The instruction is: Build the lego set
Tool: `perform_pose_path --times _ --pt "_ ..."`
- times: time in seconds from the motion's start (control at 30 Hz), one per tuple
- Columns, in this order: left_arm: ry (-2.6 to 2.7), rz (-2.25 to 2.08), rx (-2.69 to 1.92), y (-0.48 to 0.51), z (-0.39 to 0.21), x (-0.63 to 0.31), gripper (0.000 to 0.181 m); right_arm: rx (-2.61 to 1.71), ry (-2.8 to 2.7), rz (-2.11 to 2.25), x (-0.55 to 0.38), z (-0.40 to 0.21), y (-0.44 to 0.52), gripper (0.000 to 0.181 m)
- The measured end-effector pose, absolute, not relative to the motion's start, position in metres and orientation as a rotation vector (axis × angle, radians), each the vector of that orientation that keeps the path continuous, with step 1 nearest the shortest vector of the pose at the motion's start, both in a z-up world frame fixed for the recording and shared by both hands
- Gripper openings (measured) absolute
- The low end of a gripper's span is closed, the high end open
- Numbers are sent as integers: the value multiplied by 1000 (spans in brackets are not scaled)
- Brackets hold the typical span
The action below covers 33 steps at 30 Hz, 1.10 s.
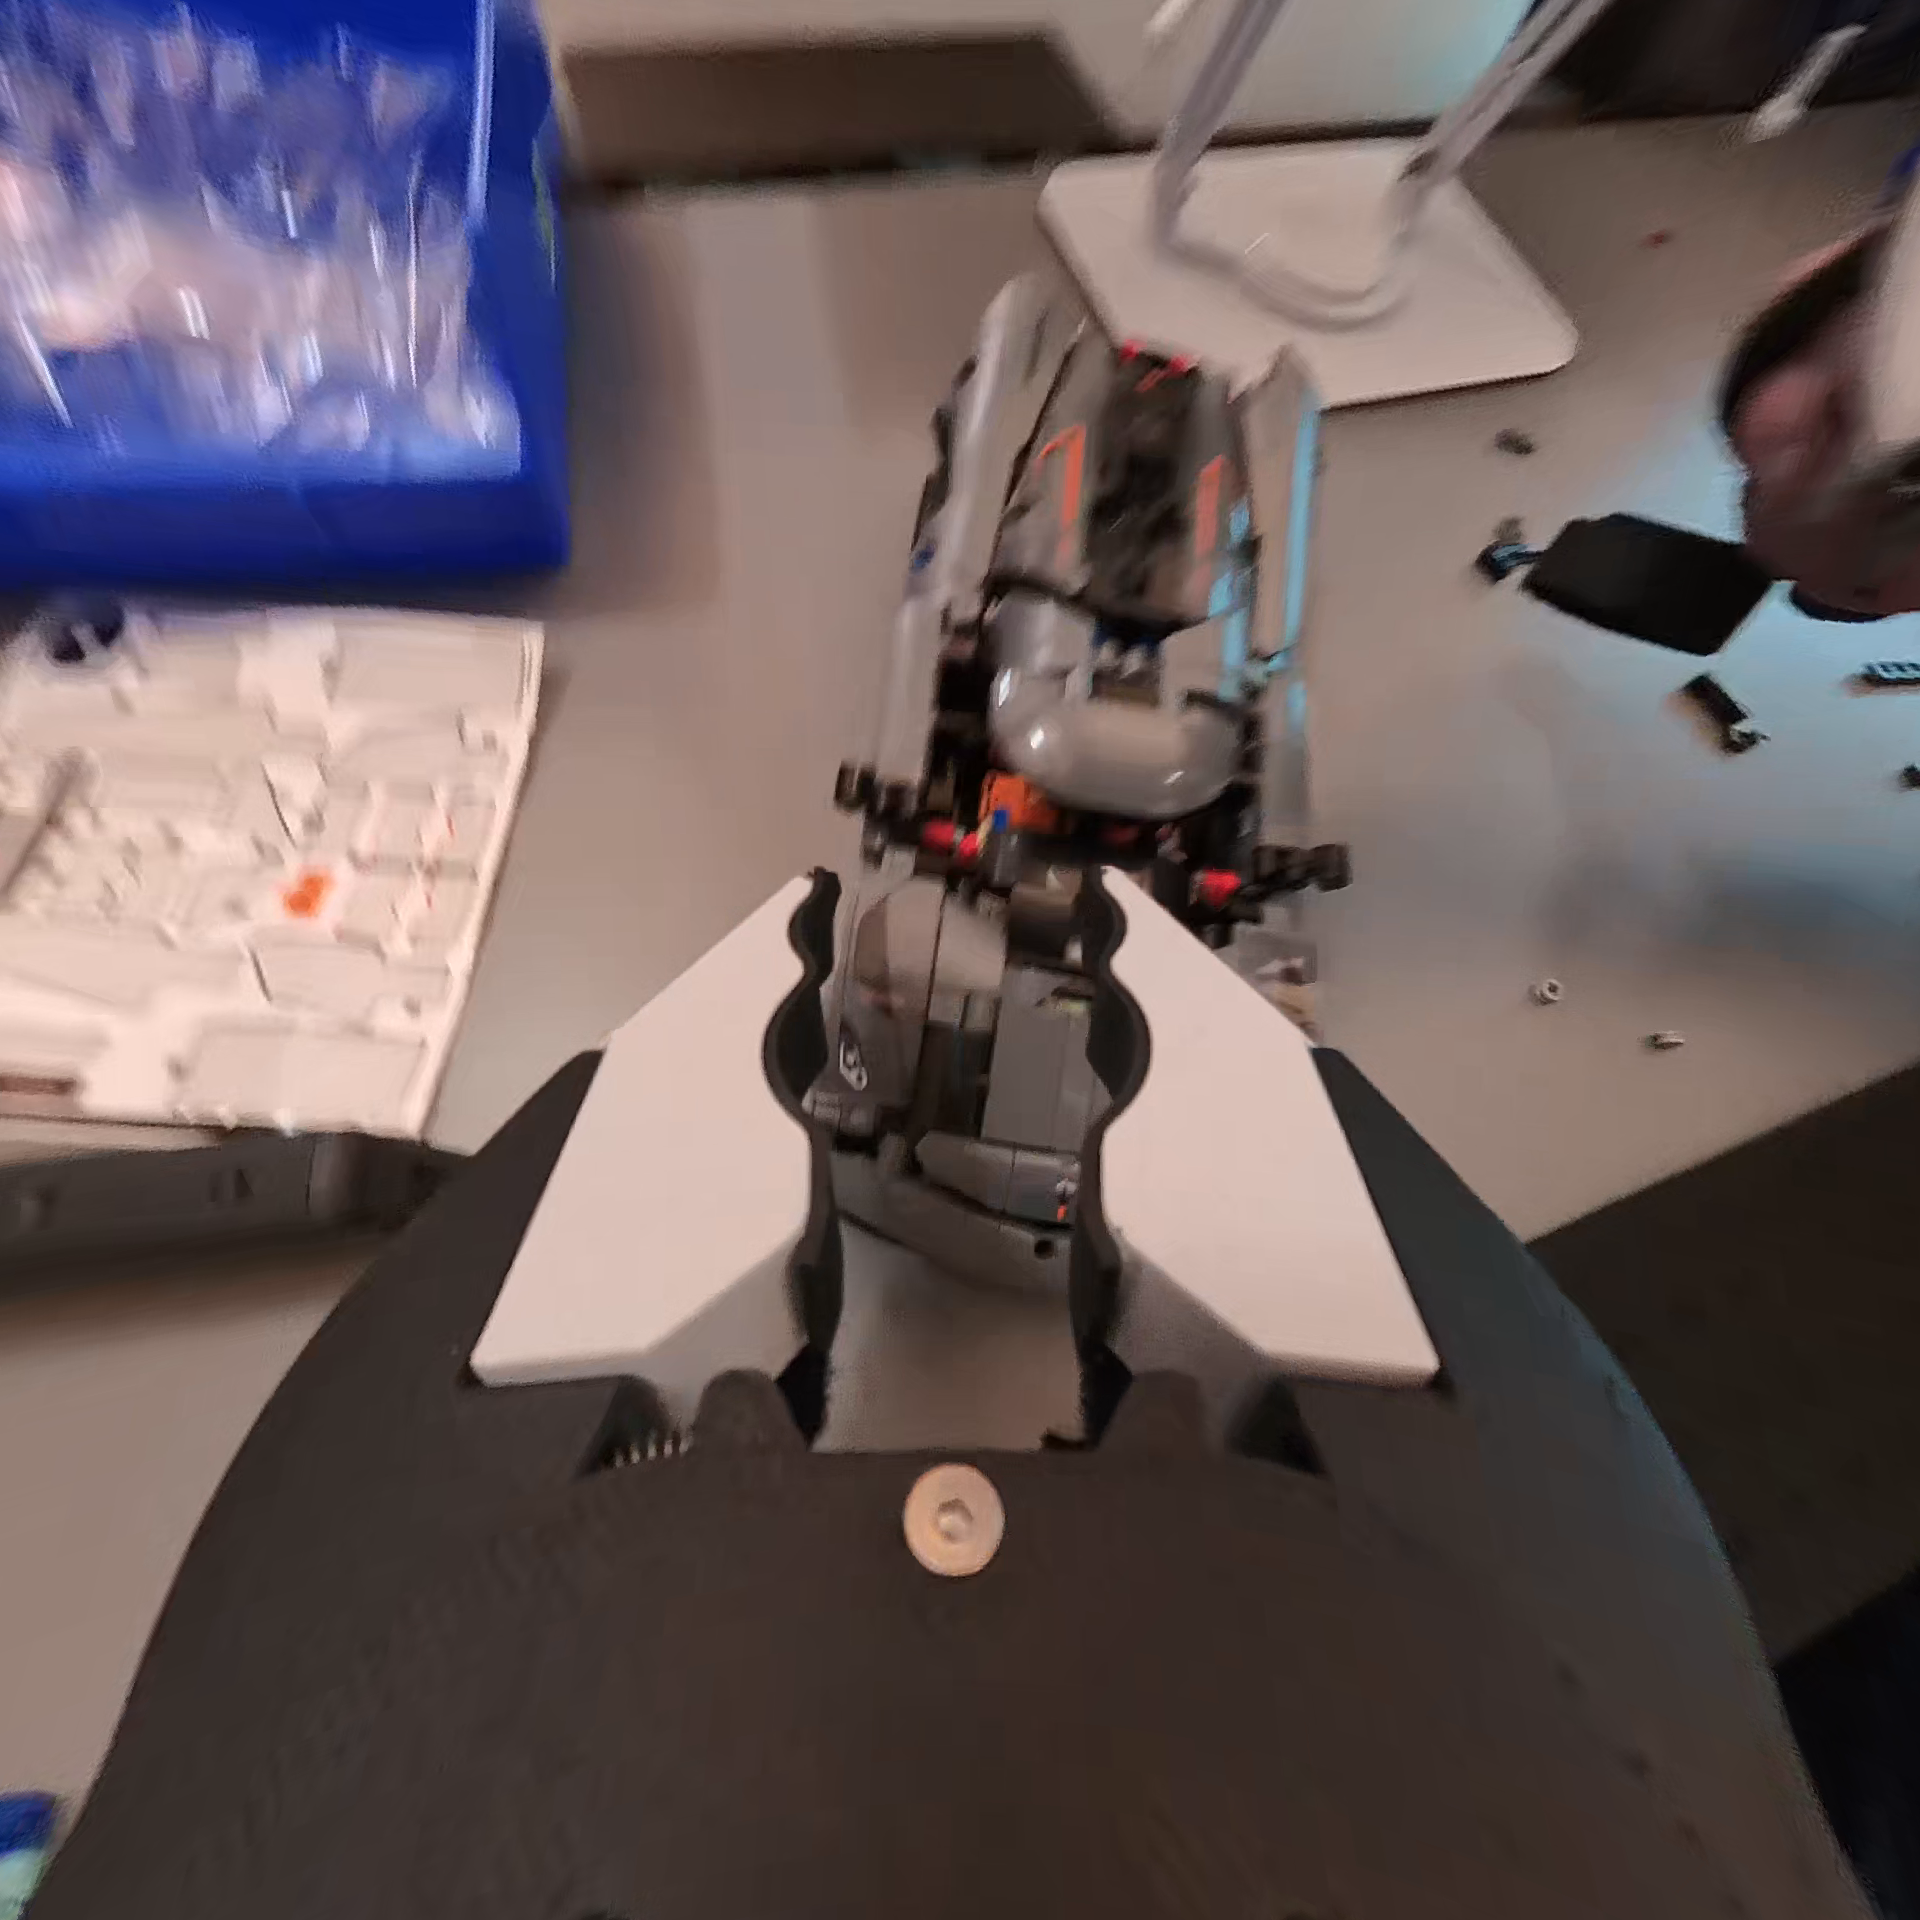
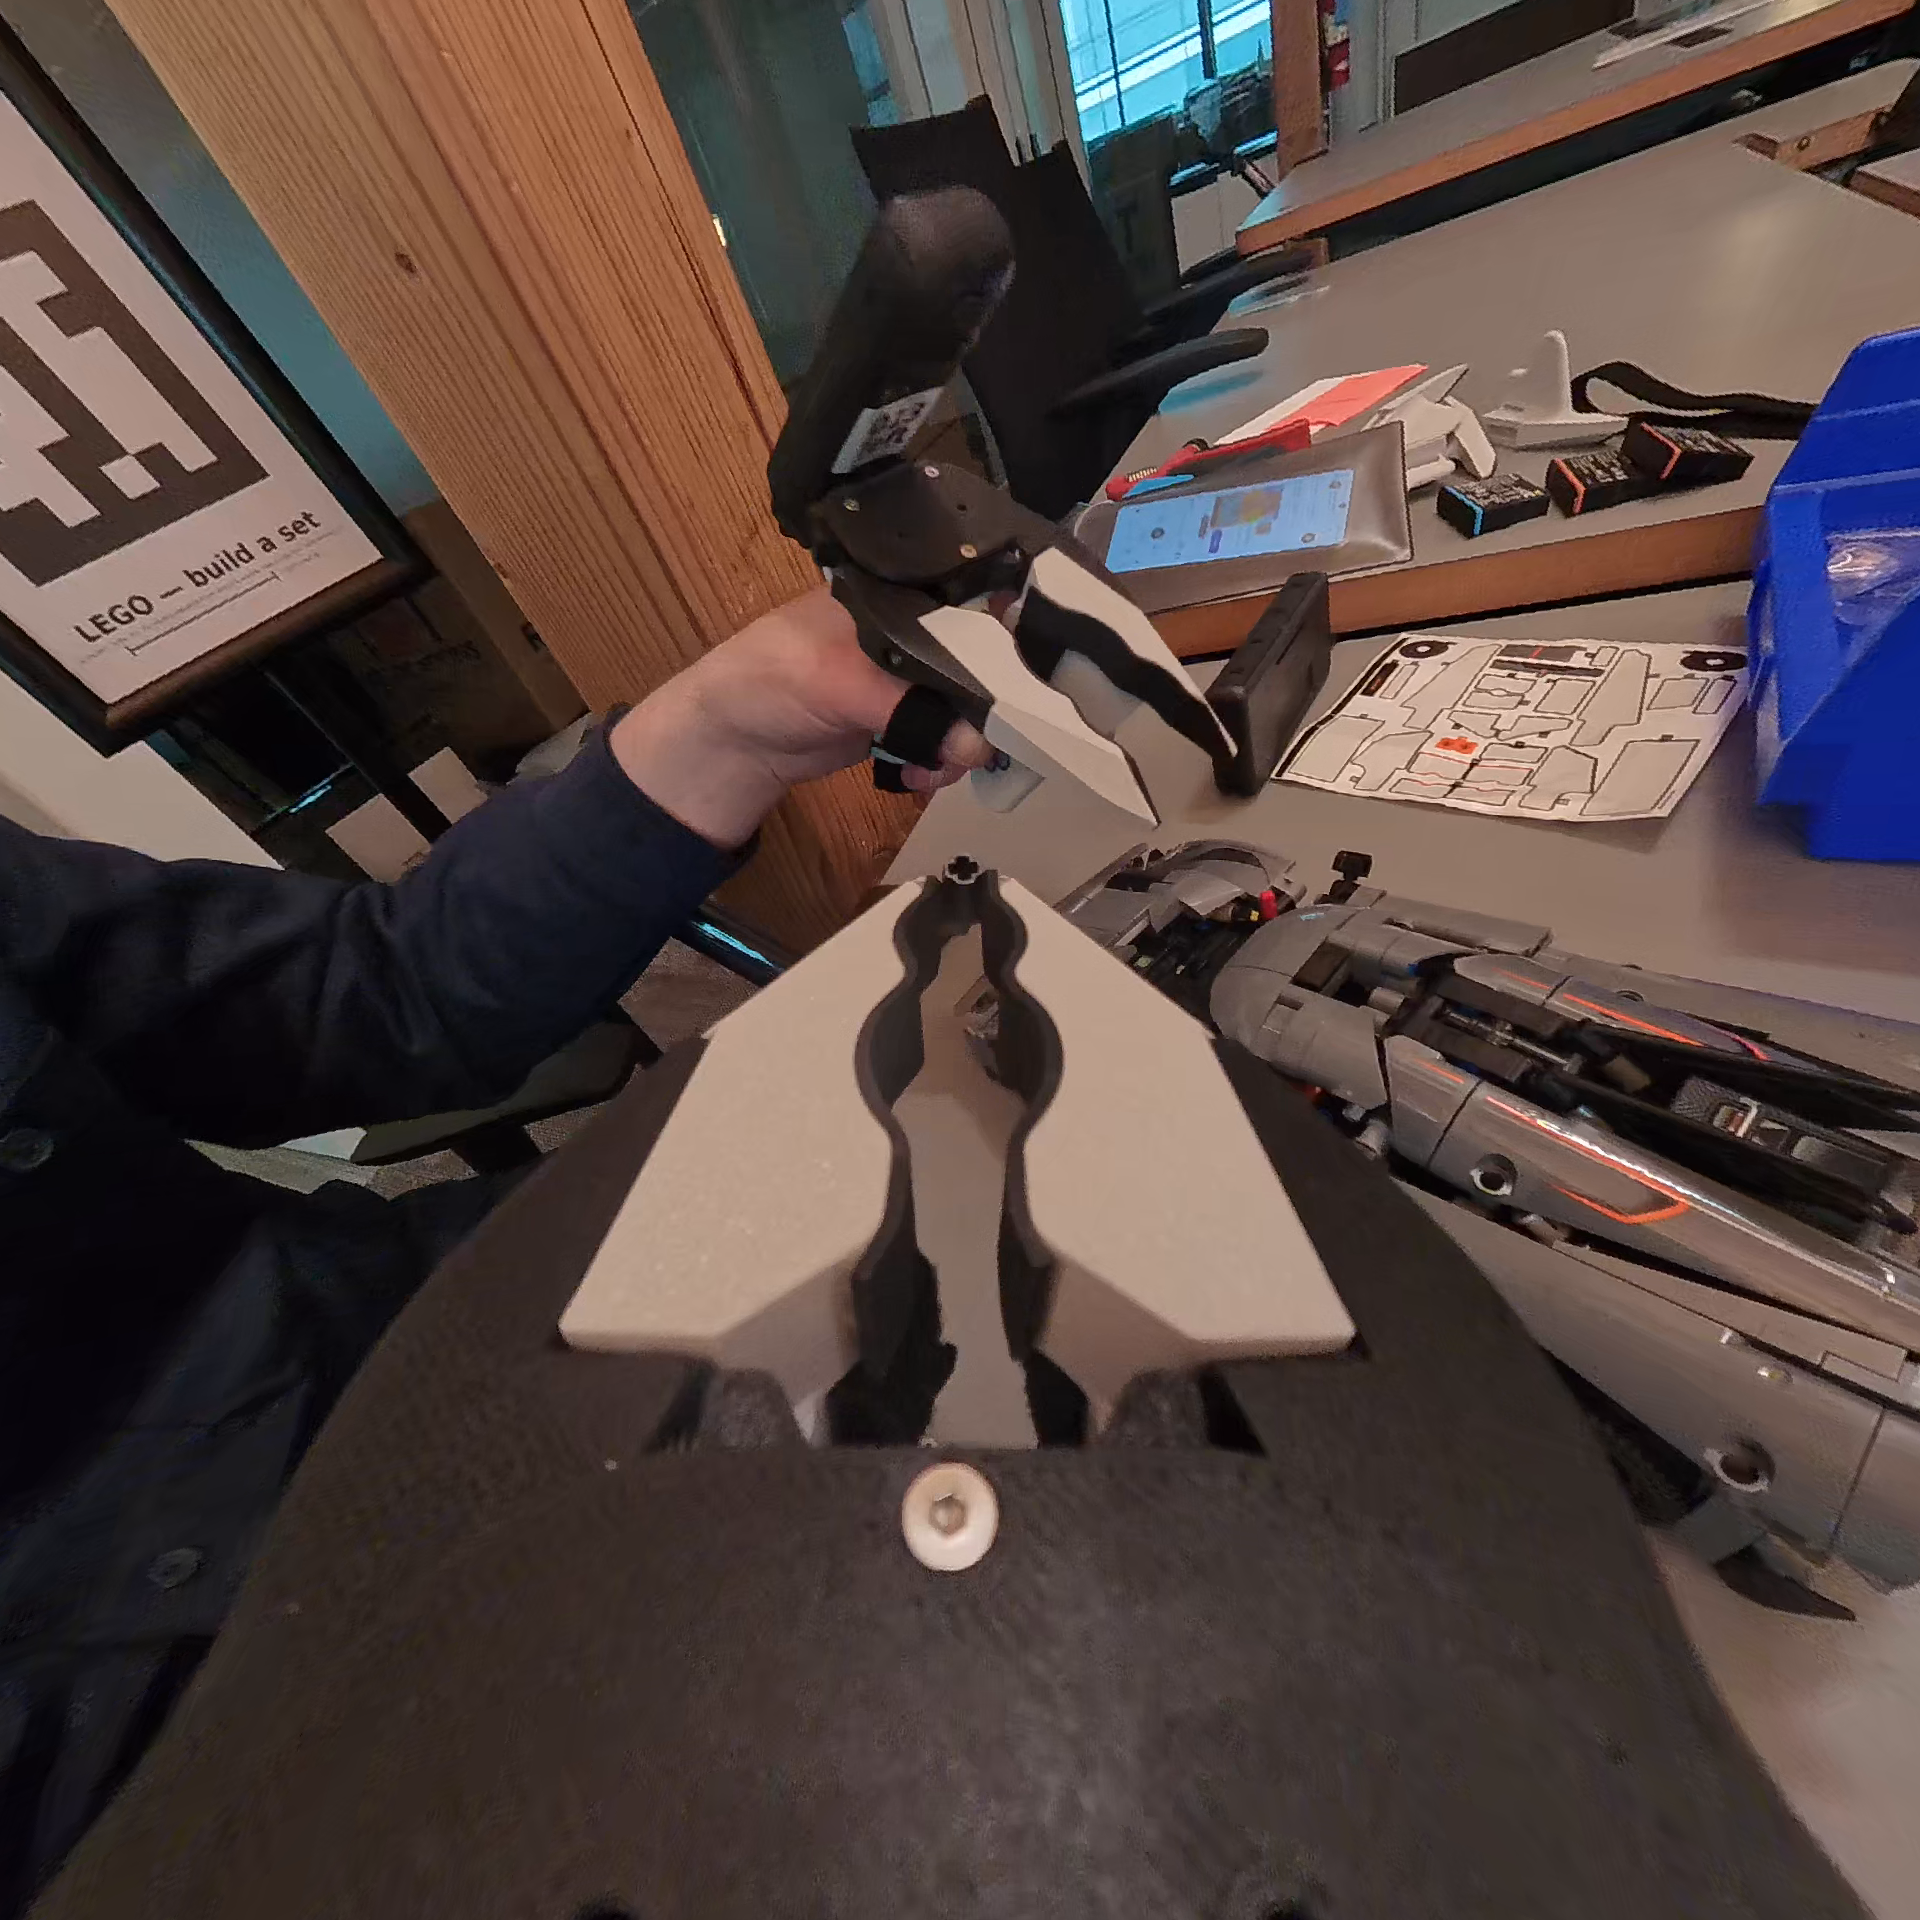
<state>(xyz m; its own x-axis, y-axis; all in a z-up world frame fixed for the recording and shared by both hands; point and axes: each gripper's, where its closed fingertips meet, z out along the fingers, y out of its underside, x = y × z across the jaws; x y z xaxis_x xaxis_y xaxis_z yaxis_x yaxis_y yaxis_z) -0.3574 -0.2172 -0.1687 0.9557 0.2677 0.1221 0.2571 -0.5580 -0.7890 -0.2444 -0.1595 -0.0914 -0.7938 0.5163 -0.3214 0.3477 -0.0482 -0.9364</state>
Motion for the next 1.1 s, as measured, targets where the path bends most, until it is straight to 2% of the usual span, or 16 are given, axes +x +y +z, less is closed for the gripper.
perform_pose_path --times 0.2,0.37,0.67,1.1 --pt "-535 -35 -2218 -221 -206 -368 46 -981 -2072 1921 -248 -97 -154 5" --pt "-561 -232 -2139 -213 -211 -360 48 -1005 -2095 1874 -251 -106 -151 5" --pt "-555 -212 -2160 -211 -214 -353 42 -1049 -2141 1758 -255 -122 -146 5" --pt "-548 -257 -2125 -184 -212 -313 39 -1095 -2299 1368 -258 -163 -141 5"
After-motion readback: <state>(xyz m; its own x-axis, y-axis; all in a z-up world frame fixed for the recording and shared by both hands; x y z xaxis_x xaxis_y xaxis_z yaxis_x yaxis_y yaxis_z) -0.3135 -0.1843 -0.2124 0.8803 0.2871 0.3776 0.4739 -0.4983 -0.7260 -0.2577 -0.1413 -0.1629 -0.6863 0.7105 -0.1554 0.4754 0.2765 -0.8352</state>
